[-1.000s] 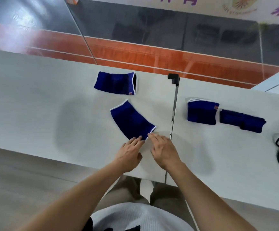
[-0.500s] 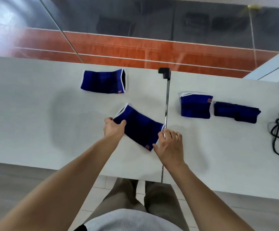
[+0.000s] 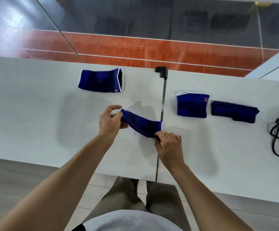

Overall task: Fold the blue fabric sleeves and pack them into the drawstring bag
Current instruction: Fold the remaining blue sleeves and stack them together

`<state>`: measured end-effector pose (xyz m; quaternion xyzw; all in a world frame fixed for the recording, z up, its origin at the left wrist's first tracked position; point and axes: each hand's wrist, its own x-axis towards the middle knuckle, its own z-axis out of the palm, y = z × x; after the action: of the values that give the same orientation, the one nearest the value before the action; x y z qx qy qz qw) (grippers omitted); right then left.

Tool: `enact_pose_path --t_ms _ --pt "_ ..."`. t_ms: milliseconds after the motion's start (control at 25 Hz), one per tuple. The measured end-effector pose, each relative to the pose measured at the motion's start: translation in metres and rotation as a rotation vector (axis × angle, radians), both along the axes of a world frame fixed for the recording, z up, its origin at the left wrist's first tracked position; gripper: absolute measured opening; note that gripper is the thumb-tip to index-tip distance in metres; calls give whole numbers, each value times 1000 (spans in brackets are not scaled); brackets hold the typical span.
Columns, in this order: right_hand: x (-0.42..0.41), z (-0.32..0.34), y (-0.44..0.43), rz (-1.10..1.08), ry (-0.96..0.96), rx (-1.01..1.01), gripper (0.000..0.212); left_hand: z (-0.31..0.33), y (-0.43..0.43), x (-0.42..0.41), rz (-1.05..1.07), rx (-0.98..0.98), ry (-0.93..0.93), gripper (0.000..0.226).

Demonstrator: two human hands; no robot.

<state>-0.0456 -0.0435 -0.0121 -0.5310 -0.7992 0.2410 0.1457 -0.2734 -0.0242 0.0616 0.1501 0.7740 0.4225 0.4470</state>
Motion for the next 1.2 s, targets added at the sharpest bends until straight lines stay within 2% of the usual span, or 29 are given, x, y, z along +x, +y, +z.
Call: enact_pose_path --t_ms 120,240,320,440,520,600,680,760,840,960,1080,1200 --pt "-9 28 14 -165 419 -318 18 31 24 -1 45 147 103 8" --pt "-17 32 31 -307 589 -510 12 41 53 0 -80 269 180 16" --pt "-18 25 41 -389 517 -573 11 24 63 3 -288 271 249 34" --pt "-11 10 44 -429 228 -572 21 -24 47 11 -755 70 555 43" --pt "-10 4 37 -376 99 -407 36 -51 21 15 -1046 -106 742 47" --pt "-11 0 32 -260 -32 -193 40 -68 3 16 -1166 -175 876 54" --pt "-14 -7 27 -59 -103 -108 40 -76 -3 13 -1174 -159 948 57" --pt "-18 -12 24 42 -167 -130 44 -78 5 7 -1178 -132 960 55" --pt "-23 -15 26 13 -188 -150 47 -75 18 2 -1156 -69 950 51" --pt "-28 -14 33 -16 -204 -171 50 -70 51 -19 -950 -14 935 54" --pt "-27 -13 35 -12 -223 -187 50 -72 87 -48 -757 -145 807 67" --pt "-28 -10 34 5 -273 -198 51 -80 92 -65 -897 -313 790 73"
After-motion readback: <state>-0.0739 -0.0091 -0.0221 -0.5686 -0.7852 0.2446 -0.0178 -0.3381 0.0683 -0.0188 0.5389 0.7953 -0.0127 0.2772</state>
